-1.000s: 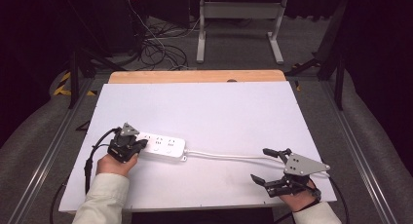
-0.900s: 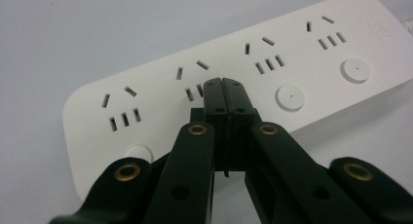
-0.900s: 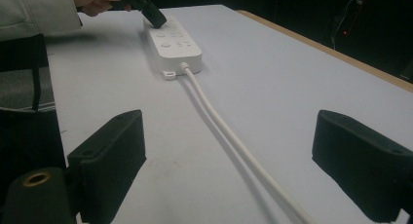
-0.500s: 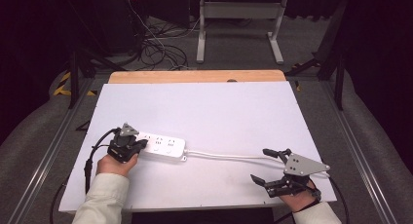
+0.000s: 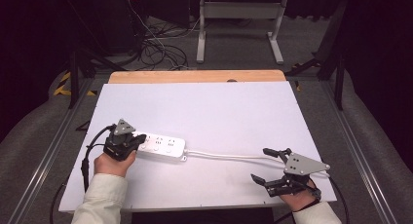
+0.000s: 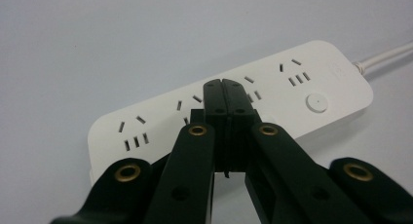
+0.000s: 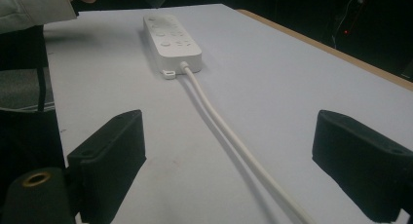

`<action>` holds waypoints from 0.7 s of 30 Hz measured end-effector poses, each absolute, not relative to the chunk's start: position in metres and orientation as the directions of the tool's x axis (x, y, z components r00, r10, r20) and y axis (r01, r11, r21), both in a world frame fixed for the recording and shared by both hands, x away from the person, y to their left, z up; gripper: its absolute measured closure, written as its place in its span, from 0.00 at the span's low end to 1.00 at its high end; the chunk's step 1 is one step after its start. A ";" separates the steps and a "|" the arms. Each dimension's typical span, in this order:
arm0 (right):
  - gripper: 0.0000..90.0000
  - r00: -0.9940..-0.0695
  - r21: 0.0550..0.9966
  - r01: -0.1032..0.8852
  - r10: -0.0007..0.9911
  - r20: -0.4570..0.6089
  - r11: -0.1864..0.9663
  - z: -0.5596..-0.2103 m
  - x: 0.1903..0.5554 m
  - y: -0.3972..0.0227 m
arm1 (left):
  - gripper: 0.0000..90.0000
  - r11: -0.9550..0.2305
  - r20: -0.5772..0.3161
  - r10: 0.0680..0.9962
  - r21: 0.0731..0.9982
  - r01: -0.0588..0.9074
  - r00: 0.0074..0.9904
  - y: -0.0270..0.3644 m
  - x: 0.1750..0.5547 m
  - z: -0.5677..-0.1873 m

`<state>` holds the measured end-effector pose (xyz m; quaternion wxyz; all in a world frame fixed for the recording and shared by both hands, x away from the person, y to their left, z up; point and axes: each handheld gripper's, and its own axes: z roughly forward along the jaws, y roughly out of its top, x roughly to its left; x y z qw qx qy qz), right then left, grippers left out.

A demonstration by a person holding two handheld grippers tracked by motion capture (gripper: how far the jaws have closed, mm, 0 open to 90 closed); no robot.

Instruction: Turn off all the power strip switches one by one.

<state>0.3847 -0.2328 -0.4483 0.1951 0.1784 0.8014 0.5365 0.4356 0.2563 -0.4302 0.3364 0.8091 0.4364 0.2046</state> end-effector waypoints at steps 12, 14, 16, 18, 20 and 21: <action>0.14 -0.860 0.930 0.076 0.496 -0.121 0.359 -0.448 0.384 -0.233 | 1.00 -0.410 0.074 0.840 0.734 0.541 0.537 0.263 0.432 -0.422; 0.14 -0.860 0.930 0.078 0.496 -0.120 0.360 -0.448 0.384 -0.233 | 1.00 -0.411 0.076 0.845 0.727 0.551 0.530 0.267 0.432 -0.421; 0.14 -0.860 0.929 0.077 0.495 -0.122 0.362 -0.448 0.384 -0.233 | 1.00 -0.408 0.079 0.851 0.723 0.558 0.519 0.271 0.432 -0.421; 0.14 -0.860 0.929 0.076 0.495 -0.122 0.361 -0.448 0.384 -0.233 | 1.00 -0.406 0.077 0.853 0.719 0.564 0.517 0.276 0.433 -0.422; 0.14 -0.860 0.930 0.078 0.496 -0.119 0.359 -0.448 0.384 -0.233 | 1.00 -0.396 0.065 0.857 0.717 0.574 0.510 0.281 0.434 -0.423; 0.14 -0.860 0.930 0.078 0.496 -0.120 0.359 -0.448 0.384 -0.233 | 1.00 -0.397 0.069 0.859 0.716 0.574 0.508 0.283 0.435 -0.425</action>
